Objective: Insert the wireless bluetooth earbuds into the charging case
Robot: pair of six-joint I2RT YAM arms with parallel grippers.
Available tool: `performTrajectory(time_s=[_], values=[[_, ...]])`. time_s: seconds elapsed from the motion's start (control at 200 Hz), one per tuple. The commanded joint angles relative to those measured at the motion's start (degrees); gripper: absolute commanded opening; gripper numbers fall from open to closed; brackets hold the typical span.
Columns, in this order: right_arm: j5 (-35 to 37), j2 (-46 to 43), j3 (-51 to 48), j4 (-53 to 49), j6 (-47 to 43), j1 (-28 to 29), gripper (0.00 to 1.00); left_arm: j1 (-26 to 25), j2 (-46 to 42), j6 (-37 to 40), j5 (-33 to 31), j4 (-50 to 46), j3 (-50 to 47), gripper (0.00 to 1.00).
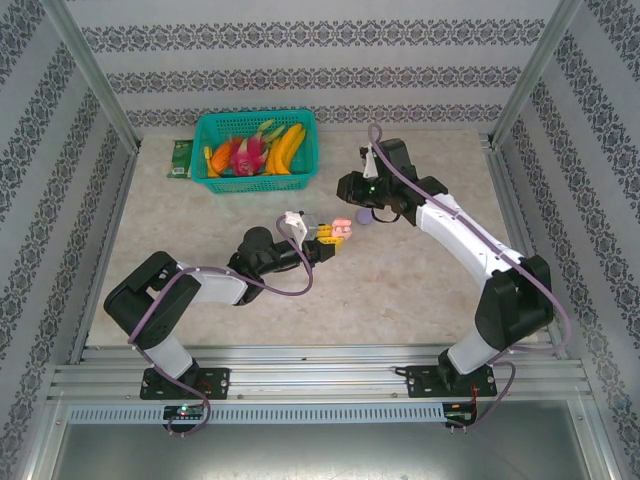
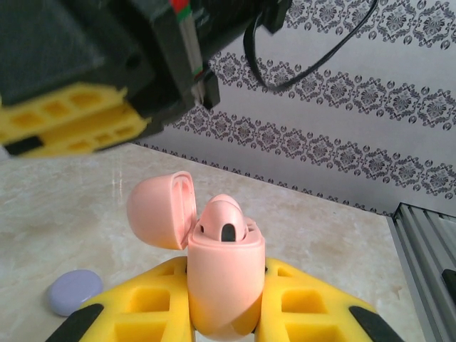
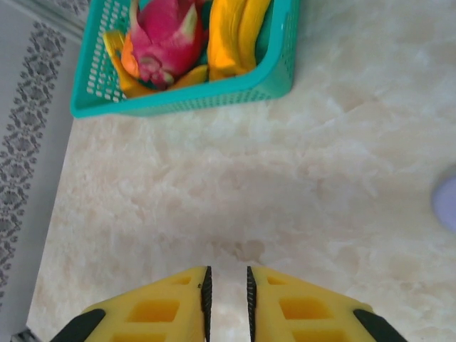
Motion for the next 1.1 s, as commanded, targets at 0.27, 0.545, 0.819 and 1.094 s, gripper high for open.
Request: performTrajectory(time_s=[0.27, 0.545, 0.819, 1.094], values=[[-4.9, -2.8, -3.9, -2.1, -1.7, 4.3, 0.20, -1.0, -1.0, 1.3, -3.1, 1.0, 2.1, 0.00], [-4.7, -9.2, -9.1, -1.1, 0.6, 4.9, 0.18, -0.9, 0.2, 1.4, -4.8, 0.4, 3.0, 0.00], [4.0, -14.8, -12.1, -1.2, 4.8, 3.2, 0.23, -0.7, 1.5, -0.4, -6.2, -0.4, 3.7, 0.00], [11.1, -20.1, -21.6, 0.8, 9.4, -3.6, 0.30, 0.5, 1.1, -10.0, -14.0, -17.8, 7.9, 0.00]])
